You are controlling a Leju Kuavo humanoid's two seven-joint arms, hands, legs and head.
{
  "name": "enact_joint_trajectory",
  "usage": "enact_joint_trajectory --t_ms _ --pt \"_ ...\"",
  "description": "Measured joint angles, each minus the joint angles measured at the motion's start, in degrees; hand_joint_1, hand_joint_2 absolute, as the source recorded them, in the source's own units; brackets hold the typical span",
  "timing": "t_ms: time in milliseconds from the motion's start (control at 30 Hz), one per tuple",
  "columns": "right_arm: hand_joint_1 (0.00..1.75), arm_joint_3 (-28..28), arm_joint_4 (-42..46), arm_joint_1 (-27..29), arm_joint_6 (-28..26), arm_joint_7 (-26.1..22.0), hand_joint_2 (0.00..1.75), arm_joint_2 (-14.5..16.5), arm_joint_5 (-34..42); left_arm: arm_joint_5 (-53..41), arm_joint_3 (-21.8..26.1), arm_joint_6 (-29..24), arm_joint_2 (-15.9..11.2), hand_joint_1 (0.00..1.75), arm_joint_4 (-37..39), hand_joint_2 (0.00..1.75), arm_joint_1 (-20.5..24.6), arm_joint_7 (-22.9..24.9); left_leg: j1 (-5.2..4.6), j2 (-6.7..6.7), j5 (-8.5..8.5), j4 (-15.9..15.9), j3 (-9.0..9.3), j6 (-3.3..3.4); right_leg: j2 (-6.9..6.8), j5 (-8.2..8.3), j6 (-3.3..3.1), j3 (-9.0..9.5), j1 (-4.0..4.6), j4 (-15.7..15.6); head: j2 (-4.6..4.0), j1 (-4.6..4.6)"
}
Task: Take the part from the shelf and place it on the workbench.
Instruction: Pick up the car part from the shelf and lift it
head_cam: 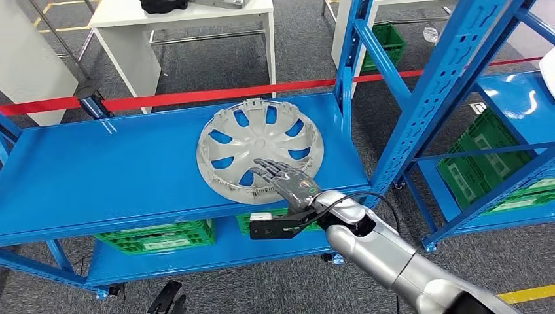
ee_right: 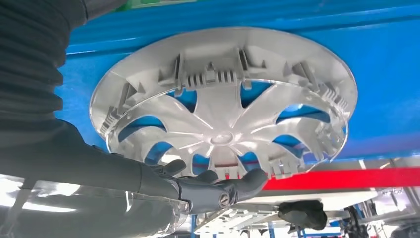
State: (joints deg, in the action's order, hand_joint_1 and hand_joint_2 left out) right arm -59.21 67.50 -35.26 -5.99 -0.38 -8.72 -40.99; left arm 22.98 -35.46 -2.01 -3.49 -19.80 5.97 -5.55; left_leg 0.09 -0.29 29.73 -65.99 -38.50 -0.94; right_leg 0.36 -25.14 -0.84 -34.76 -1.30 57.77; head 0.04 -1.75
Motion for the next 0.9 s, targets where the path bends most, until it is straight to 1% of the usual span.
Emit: enact_joint_trajectory --t_ms 33,67,100,133,167,200,233,267,300,367,400,433,467,500,533,567,600,633,667,700,733,767,800,833,900 --pt "0.0 -0.51 -0.71 -0.11 -0.01 -0.04 1.75 0.29 -0.15 0.07 -0.04 -0.05 -0.03 0.0 0.0 0.0 -0.01 0.0 0.25 0.02 1.52 -3.93 -2.0 -0.31 0.01 -0.01 -0.09 0.01 0.0 0.01 0.0 -0.03" --pt "0.0 -1.04 -1.48 -0.15 -0.02 -0.07 1.75 0.55 -0.31 0.16 -0.1 -0.09 -0.07 0.0 0.0 0.0 -0.06 0.0 0.47 0.07 2.36 -6.92 -3.63 -0.54 0.01 -0.03 -0.15 0.01 -0.01 0.02 0.0 -0.02" --pt "0.0 -1.52 -2.19 -0.14 -0.03 -0.09 1.75 0.79 -0.45 0.25 -0.18 -0.14 -0.09 0.0 0.0 0.0 -0.1 0.0 0.64 0.13 2.12 -7.86 -4.31 -0.67 0.02 -0.05 -0.17 0.02 -0.02 0.03 0.0 -0.02" --pt "0.0 -1.94 -2.83 -0.15 -0.05 -0.1 1.75 1.06 -0.56 0.34 -0.25 -0.2 -0.11 0.0 0.0 0.0 -0.13 0.0 0.8 0.18 0.87 -6.55 -3.9 -0.72 0.06 -0.06 -0.16 0.06 -0.06 0.03 0.0 -0.02" --pt "0.0 -2.26 -3.32 -0.19 -0.07 -0.1 1.75 1.32 -0.64 0.39 -0.31 -0.25 -0.16 0.0 -0.01 0.0 -0.12 -0.01 0.92 0.22 -1.12 -3.17 -2.38 -0.71 0.12 -0.1 -0.1 0.12 -0.09 0.04 0.0 -0.02" --pt "0.0 -2.52 -3.72 -0.29 -0.08 -0.1 1.75 1.57 -0.68 0.44 -0.35 -0.31 -0.21 0.0 -0.01 0.0 -0.1 -0.02 1.0 0.23 -3.07 1.09 -0.35 -0.62 0.19 -0.13 -0.03 0.17 -0.09 0.03 0.0 -0.01" --pt "0.0 -2.73 -4.05 -0.43 -0.08 -0.1 1.75 1.8 -0.69 0.5 -0.37 -0.35 -0.27 0.0 -0.02 0.0 -0.06 -0.04 0.96 0.2 -4.42 4.85 1.6 -0.47 0.26 -0.21 0.14 0.16 0.04 0.06 0.0 -0.01" --pt "0.0 -2.94 -4.45 -0.59 -0.09 -0.1 1.75 2.0 -0.69 0.62 -0.38 -0.38 -0.32 0.0 -0.02 0.0 -0.04 -0.08 0.85 0.17 -5.12 7.34 2.92 -0.27 0.32 -0.25 0.38 0.12 0.16 0.07 0.0 0.03" --pt "0.0 -3.16 -4.93 -0.72 -0.09 -0.1 1.75 2.15 -0.69 0.76 -0.4 -0.39 -0.34 0.0 -0.02 0.0 -0.05 -0.13 0.69 0.13 -5.18 8.42 3.54 -0.01 0.35 -0.26 0.67 0.06 0.24 0.06 0.0 0.03" --pt "0.0 -3.6 -6.02 -0.84 -0.13 -0.1 1.75 2.34 -0.72 0.98 -0.43 -0.39 -0.37 0.0 -0.02 0.0 -0.07 -0.21 0.44 0.04 -5.21 8.68 3.68 0.69 0.35 -0.21 1.41 0.11 0.21 -0.14 0.0 0.05" --pt "0.0 -3.75 -6.55 -0.87 -0.16 -0.1 1.75 2.38 -0.76 1.03 -0.45 -0.39 -0.38 0.0 -0.03 0.0 -0.08 -0.24 0.45 0.01 -5.38 8.96 3.86 1.13 0.28 -0.38 1.67 0.01 0.14 0.03 0.0 0.07" --pt "0.0 -3.87 -7.12 -0.98 -0.2 -0.1 1.75 2.4 -0.81 1.07 -0.48 -0.39 -0.39 0.0 -0.04 0.0 -0.07 -0.27 0.5 0.01 -5.57 9.3 4.05 1.6 0.21 -0.96 1.72 -0.49 0.11 1.0 0.0 0.12" --pt "0.0 -3.96 -7.76 -1.11 -0.23 -0.09 1.75 2.41 -0.88 1.12 -0.5 -0.39 -0.41 0.0 -0.05 0.0 -0.05 -0.29 0.55 0.04 -5.72 9.59 4.24 1.97 0.15 -2.07 1.56 -1.6 0.11 3.25 0.0 0.16" --pt "0.0 -4.07 -8.61 -1.24 -0.24 -0.08 1.75 2.43 -0.96 1.25 -0.52 -0.39 -0.42 0.0 -0.07 0.0 -0.05 -0.3 0.54 0.07 -5.78 9.73 4.34 2.26 0.1 -3.59 1.24 -3.33 0.08 6.74 0.0 0.21" --pt "0.0 -4.22 -9.57 -1.31 -0.24 -0.07 1.75 2.45 -1.02 1.4 -0.54 -0.39 -0.43 0.0 -0.07 0.0 -0.05 -0.31 0.47 0.09 -5.77 9.74 4.33 2.44 0.1 -5.21 0.96 -5.33 0.1 10.88 0.0 0.23" --pt "0.0 -4.4 -10.61 -1.26 -0.24 -0.04 1.75 2.49 -1.08 1.56 -0.56 -0.39 -0.45 0.0 -0.07 0.0 -0.07 -0.31 0.37 0.05 -5.75 9.74 4.32 2.52 0.09 -6.43 0.86 -7.16 0.11 14.66 0.0 0.23" --pt "0.0 -4.62 -11.59 -1.18 -0.26 -0.06 1.75 2.51 -1.12 1.72 -0.57 -0.39 -0.45 0.0 -0.07 0.0 -0.11 -0.31 0.29 -0.02 -5.75 9.72 4.31 2.57 0.09 -6.96 0.95 -8.23 0.11 16.86 0.0 0.25" --pt "0.0 -4.81 -12.42 -1.16 -0.29 -0.09 1.75 2.53 -1.15 1.83 -0.6 -0.39 -0.46 0.0 -0.07 0.0 -0.14 -0.31 0.23 -0.09 -5.75 9.71 4.34 2.58 0.09 -6.62 1.2 -8.19 0.11 16.79 0.0 0.28" --pt "0.0 -4.99 -13.19 -1.23 -0.32 -0.13 1.75 2.57 -1.19 1.91 -0.64 -0.39 -0.46 0.0 -0.07 0.0 -0.16 -0.31 0.18 -0.15 -5.74 9.69 4.4 2.57 0.07 -5.5 1.54 -6.95 0.12 14.36 0.0 0.3" --pt "0.0 -5.12 -13.84 -1.37 -0.34 -0.19 1.75 2.67 -1.25 1.99 -0.69 -0.37 -0.45 0.0 -0.07 0.0 -0.16 -0.32 0.14 -0.18 -5.71 9.64 4.47 2.51 0.02 -4.03 1.8 -4.85 0.14 10.28 0.0 0.33" --pt "0.0 -5.22 -14.54 -1.52 -0.36 -0.23 1.75 2.81 -1.32 2.07 -0.75 -0.33 -0.43 0.0 -0.07 0.0 -0.13 -0.36 -0.04 -0.2 -5.6 9.47 4.47 2.35 -0.06 -2.62 1.86 -2.56 0.24 5.8 0.0 0.36" --pt "0.0 -5.28 -15.21 -1.63 -0.38 -0.28 1.75 2.99 -1.44 2.11 -0.8 -0.28 -0.42 0.0 -0.08 0.0 -0.1 -0.4 -0.18 -0.22 -5.48 9.31 4.46 2.12 -0.12 -1.57 1.7 -0.75 0.32 2.44 0.0 0.3" --pt "0.0 -5.34 -15.82 -1.69 -0.42 -0.35 1.75 3.18 -1.57 2.15 -0.85 -0.23 -0.43 0.0 -0.08 0.0 -0.08 -0.44 -0.3 -0.25 -5.37 9.17 4.45 1.87 -0.17 -1.06 1.41 0.32 0.44 0.52 0.0 0.26" --pt "0.0 -5.39 -16.36 -1.75 -0.49 -0.43 1.75 3.32 -1.68 2.17 -0.9 -0.19 -0.44 0.0 -0.08 0.0 -0.07 -0.47 -0.35 -0.3 -5.29 9.07 4.46 1.58 -0.18 -0.87 1.07 0.76 0.6 -0.17 0.0 0.21" --pt "0.0 -5.48 -17.05 -1.94 -0.6 -0.61 1.75 3.56 -1.79 2.2 -1.03 -0.13 -0.49 0.0 -0.07 0.0 -0.08 -0.48 -0.1 -0.4 -5.19 9.02 4.51 1.04 -0.19 -0.72 0.52 1.04 0.49 -0.26 0.0 0.17"
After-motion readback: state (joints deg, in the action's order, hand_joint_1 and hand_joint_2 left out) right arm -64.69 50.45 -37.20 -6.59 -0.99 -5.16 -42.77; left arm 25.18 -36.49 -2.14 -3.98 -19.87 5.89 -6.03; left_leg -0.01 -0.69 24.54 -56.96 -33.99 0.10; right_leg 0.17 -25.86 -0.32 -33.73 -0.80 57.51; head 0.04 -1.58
